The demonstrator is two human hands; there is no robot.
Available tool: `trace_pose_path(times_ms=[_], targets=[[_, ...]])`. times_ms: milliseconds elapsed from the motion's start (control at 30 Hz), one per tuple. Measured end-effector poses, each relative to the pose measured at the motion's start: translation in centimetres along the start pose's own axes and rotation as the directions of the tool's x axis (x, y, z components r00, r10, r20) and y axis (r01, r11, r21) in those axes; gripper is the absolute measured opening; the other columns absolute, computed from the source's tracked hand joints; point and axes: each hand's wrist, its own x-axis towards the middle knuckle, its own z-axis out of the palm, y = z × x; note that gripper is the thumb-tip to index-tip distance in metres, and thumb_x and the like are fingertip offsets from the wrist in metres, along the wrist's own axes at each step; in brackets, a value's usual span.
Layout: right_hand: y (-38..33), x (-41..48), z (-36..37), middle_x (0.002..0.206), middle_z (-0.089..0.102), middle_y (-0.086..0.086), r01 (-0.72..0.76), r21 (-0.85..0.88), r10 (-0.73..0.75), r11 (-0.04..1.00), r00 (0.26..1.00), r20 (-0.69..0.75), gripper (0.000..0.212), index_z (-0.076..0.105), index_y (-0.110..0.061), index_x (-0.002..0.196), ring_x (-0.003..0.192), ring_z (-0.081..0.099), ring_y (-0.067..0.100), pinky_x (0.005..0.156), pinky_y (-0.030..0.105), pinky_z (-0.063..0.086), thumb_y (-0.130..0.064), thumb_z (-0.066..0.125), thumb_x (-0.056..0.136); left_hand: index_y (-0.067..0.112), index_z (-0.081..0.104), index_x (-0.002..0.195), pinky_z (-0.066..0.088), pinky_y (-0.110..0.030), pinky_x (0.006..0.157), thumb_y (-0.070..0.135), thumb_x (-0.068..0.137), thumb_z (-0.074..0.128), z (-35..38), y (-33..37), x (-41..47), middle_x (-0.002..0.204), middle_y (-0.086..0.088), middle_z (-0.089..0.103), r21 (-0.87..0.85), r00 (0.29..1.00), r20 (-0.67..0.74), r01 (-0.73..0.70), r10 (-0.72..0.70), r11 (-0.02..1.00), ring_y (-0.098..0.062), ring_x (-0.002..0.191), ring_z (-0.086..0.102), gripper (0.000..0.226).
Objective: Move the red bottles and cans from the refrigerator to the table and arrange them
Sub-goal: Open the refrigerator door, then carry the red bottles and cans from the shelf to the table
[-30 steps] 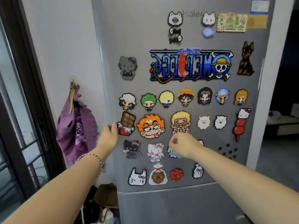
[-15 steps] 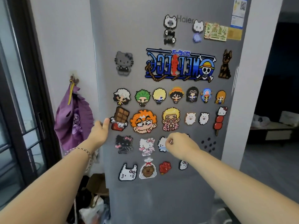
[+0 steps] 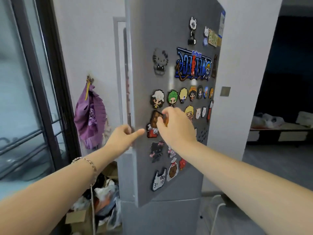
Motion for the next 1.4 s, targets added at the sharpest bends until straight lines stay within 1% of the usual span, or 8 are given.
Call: trace_pose_path(times_ms=[200,333,667,833,1100,1200,1267,1400], targets=[[-1.1,-5.6,-3.8,0.149,0.023,0.011,-0.135,-0.107,0.117,0.985,0.98,-0.16,0.076,0.009,-0.01,0.148,0.137,0.024,0.027,0.112,0.038,0.025,-0.043,0.047,0.091,-0.009,0.06,0.089,0.049,-0.024,0.065,0.011,0.089,0.055,2.9,4.8,-7.0,0.081,-0.021,0.068,-0.037,0.91,0.34,-0.24,0.238,0.97,-0.019,0.068,0.063,0.02],[0.8,-9.1,-5.4,0.156,0.004,0.017,-0.329,-0.151,0.29,0.932,0.929,-0.23,0.096,-0.014,-0.003,0.147,0.143,0.011,0.032,0.116,0.041,0.016,-0.045,0.051,0.09,0.0,0.063,0.077,0.053,-0.037,0.077,0.008,0.087,0.052,5.3,6.1,-8.7,0.07,-0.009,0.065,0.039,0.891,0.385,-0.275,0.24,0.961,-0.018,0.066,0.06,0.017],[12.0,-10.0,-14.0,0.145,0.021,0.022,-0.651,-0.103,0.549,0.752,0.706,-0.447,0.1,-0.011,0.004,0.145,0.129,0.032,0.036,0.104,0.041,0.034,-0.031,0.061,0.086,0.013,0.057,0.066,0.055,-0.037,0.08,0.018,0.086,0.052,12.2,12.9,-9.4,0.083,-0.011,0.07,0.25,0.882,0.42,-0.339,0.214,0.907,-0.027,0.086,0.067,0.022],[18.9,-9.3,-18.1,0.145,0.02,0.022,-0.693,0.013,0.629,0.72,0.645,-0.434,0.103,-0.011,0.002,0.146,0.129,0.031,0.038,0.107,0.041,0.03,-0.023,0.065,0.083,0.003,0.065,0.074,0.051,-0.03,0.072,0.016,0.087,0.05,16.8,15.9,-8.5,0.11,-0.007,0.069,0.289,0.915,0.343,-0.317,0.211,0.904,-0.021,0.068,0.059,0.024],[27.6,-8.5,-22.7,0.149,0.017,0.023,-0.701,0.022,0.662,0.713,0.662,-0.353,0.096,-0.008,0.0,0.147,0.135,0.024,0.038,0.11,0.044,0.026,-0.022,0.062,0.084,0.015,0.052,0.061,0.045,-0.029,0.064,0.022,0.086,0.049,23.6,19.1,-6.9,0.065,-0.003,0.059,0.307,0.946,0.283,-0.246,0.159,0.919,-0.024,0.068,0.057,0.026],[27.0,-8.9,-22.1,0.142,0.025,0.02,-0.629,0.026,0.542,0.777,0.648,-0.535,0.077,0.017,-0.004,0.145,0.129,0.025,0.035,0.109,0.044,0.025,-0.013,0.06,0.082,0.013,0.054,0.063,0.048,-0.031,0.067,0.018,0.082,0.05,24.6,18.9,-6.1,0.069,-0.006,0.063,0.328,0.95,0.279,-0.231,0.139,0.916,-0.026,0.069,0.058,0.021],[25.0,-8.9,-20.8,0.134,0.033,0.016,-0.397,0.016,0.322,0.918,0.72,-0.614,0.057,0.042,-0.007,0.132,0.124,0.029,0.031,0.105,0.042,0.027,-0.003,0.056,0.077,0.011,0.058,0.068,0.051,-0.033,0.07,0.018,0.082,0.051,24.6,18.5,-5.4,0.073,-0.007,0.066,0.339,0.954,0.272,-0.219,0.128,0.915,-0.025,0.073,0.062,0.017],[20.7,-6.3,-18.5,0.1,0.052,-0.004,-0.01,0.112,0.041,0.994,0.96,-0.278,0.016,0.064,-0.012,0.089,0.101,0.046,0.013,0.083,0.022,0.037,-0.005,0.051,0.083,0.013,0.06,0.076,0.056,-0.04,0.076,0.019,0.087,0.051,23.2,16.9,-2.6,0.08,-0.009,0.068,0.338,0.966,0.225,-0.201,0.129,0.919,-0.026,0.079,0.066,0.015]])
